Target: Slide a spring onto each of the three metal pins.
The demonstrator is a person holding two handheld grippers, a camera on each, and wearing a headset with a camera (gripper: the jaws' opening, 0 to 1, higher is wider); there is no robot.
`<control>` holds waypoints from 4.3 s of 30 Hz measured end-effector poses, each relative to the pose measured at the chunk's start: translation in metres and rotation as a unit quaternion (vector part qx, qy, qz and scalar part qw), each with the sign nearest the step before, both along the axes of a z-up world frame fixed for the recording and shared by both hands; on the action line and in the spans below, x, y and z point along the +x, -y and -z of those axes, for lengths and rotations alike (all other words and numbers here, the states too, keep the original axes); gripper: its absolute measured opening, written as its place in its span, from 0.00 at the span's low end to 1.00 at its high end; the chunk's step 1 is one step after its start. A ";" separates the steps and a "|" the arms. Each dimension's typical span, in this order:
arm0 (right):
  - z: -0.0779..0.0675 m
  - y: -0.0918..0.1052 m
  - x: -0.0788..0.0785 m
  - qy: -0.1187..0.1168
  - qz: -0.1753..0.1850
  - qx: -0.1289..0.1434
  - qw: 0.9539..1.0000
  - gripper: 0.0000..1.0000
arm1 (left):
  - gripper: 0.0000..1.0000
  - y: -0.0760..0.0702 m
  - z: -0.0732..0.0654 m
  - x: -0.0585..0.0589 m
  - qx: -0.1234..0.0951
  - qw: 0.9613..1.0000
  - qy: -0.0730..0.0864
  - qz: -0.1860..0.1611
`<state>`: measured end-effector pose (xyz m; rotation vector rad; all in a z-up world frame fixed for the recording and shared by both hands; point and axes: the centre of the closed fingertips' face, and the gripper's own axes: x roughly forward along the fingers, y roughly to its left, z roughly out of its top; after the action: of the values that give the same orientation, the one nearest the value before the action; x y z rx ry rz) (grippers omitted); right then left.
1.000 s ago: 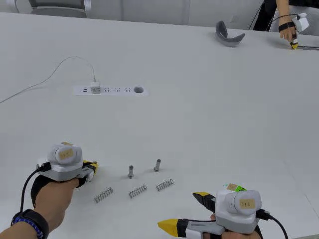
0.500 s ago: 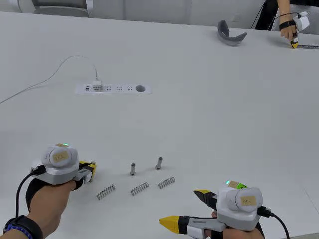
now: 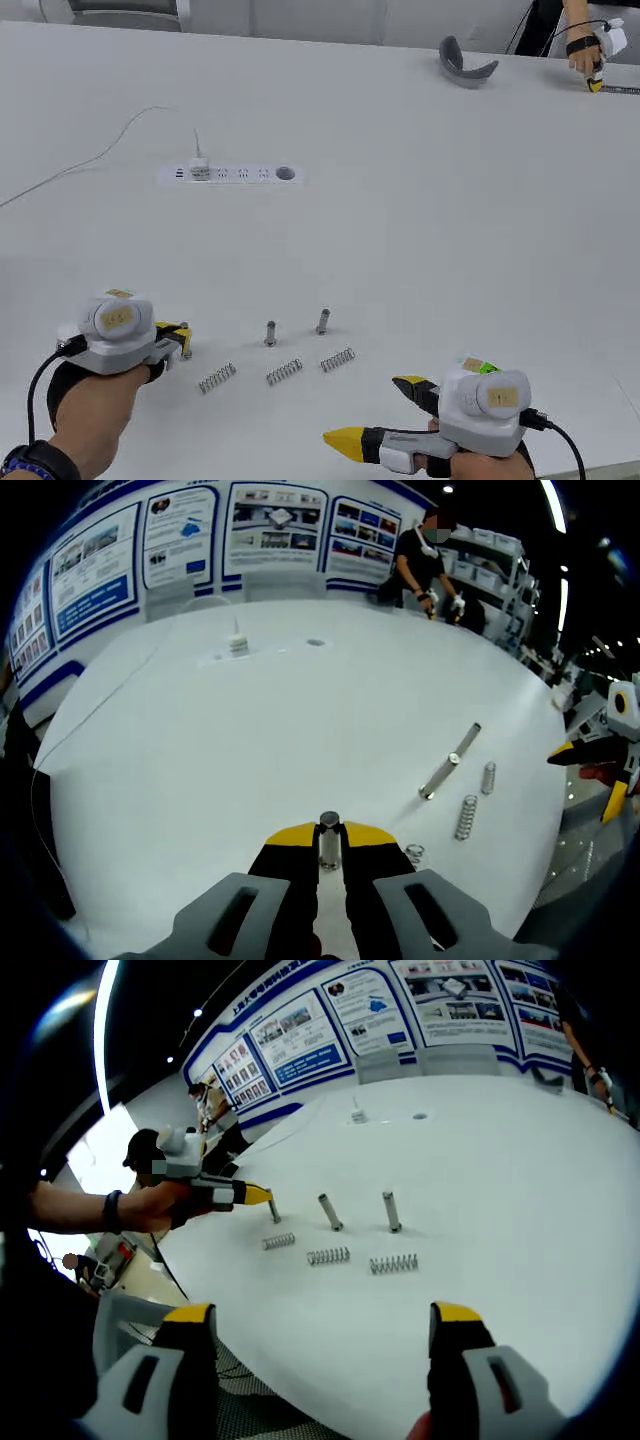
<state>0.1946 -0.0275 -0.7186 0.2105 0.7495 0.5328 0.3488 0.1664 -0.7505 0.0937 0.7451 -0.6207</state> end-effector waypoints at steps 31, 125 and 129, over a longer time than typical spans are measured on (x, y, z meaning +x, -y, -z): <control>0.003 0.003 -0.004 -0.003 0.008 0.002 1.000 0.89 | 0.07 0.002 -0.003 -0.003 0.012 0.999 0.029 0.013; 0.010 -0.012 -0.009 -0.011 -0.011 0.003 1.000 0.89 | 0.23 0.024 0.042 -0.060 0.072 0.979 -0.007 0.191; 0.010 -0.011 -0.009 -0.011 -0.009 0.002 1.000 0.89 | 0.20 0.026 0.045 -0.060 0.077 0.978 -0.010 0.195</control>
<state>0.1855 -0.0162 -0.7282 0.2130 0.7718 0.5505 0.2884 0.1404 -0.7953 0.3835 0.8001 -0.9373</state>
